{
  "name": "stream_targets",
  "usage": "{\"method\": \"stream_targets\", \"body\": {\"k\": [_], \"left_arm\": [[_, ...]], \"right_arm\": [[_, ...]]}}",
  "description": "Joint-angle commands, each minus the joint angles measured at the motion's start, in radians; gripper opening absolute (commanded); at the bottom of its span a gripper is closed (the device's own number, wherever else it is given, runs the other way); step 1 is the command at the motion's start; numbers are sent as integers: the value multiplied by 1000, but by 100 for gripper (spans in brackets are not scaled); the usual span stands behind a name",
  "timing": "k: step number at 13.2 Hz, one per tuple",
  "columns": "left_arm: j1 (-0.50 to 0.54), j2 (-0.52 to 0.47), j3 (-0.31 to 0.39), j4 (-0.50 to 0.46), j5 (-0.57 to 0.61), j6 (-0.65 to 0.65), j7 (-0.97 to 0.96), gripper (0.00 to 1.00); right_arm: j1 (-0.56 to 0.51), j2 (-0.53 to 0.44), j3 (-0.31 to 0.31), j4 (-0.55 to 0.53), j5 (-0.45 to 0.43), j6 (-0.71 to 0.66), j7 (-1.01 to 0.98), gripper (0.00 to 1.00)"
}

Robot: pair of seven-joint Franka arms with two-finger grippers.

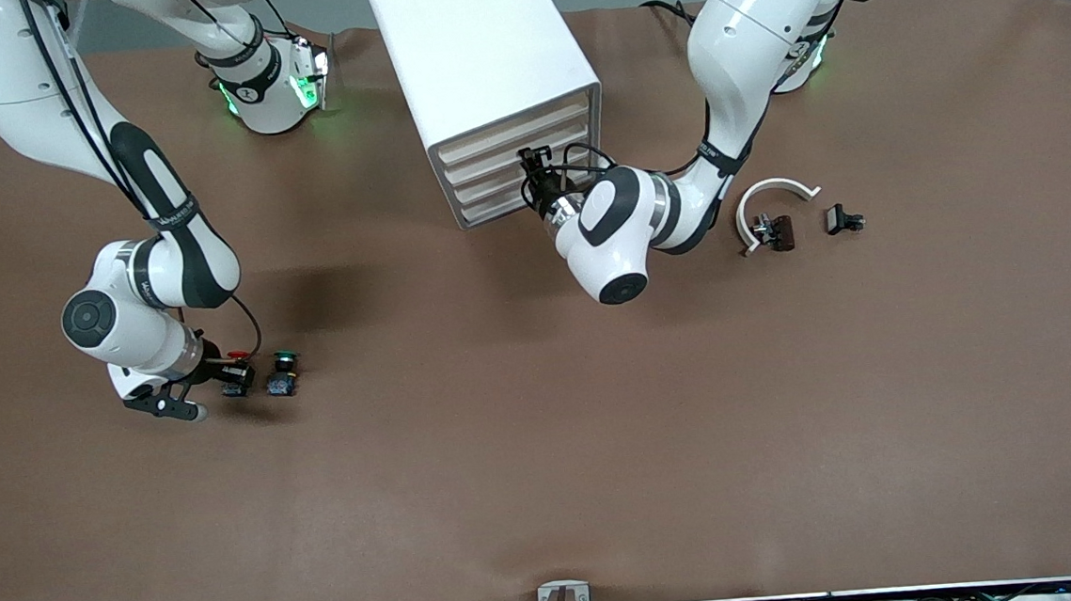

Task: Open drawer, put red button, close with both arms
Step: 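Pull the drawer open with the left gripper while the right gripper lifts the button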

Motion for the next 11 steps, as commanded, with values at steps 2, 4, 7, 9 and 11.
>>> {"method": "stream_targets", "body": {"k": [2,4,7,9,11], "left_arm": [[36,12,9,18,9,17,18,0],[87,18,9,52,10,17,18,0],[96,38,9,75,10,19,24,0],[108,63,9,114,12,19,29,0],[131,72,11,141,11,20,30,0]], "right_arm": [[-4,14,6,17,-17,-11,24,0],[2,-2,6,26,-16,-40,28,0],[15,-73,12,80,-16,-248,105,0],[71,-140,12,111,-16,-395,244,0],[140,-253,17,108,-5,-521,414,0]]}}
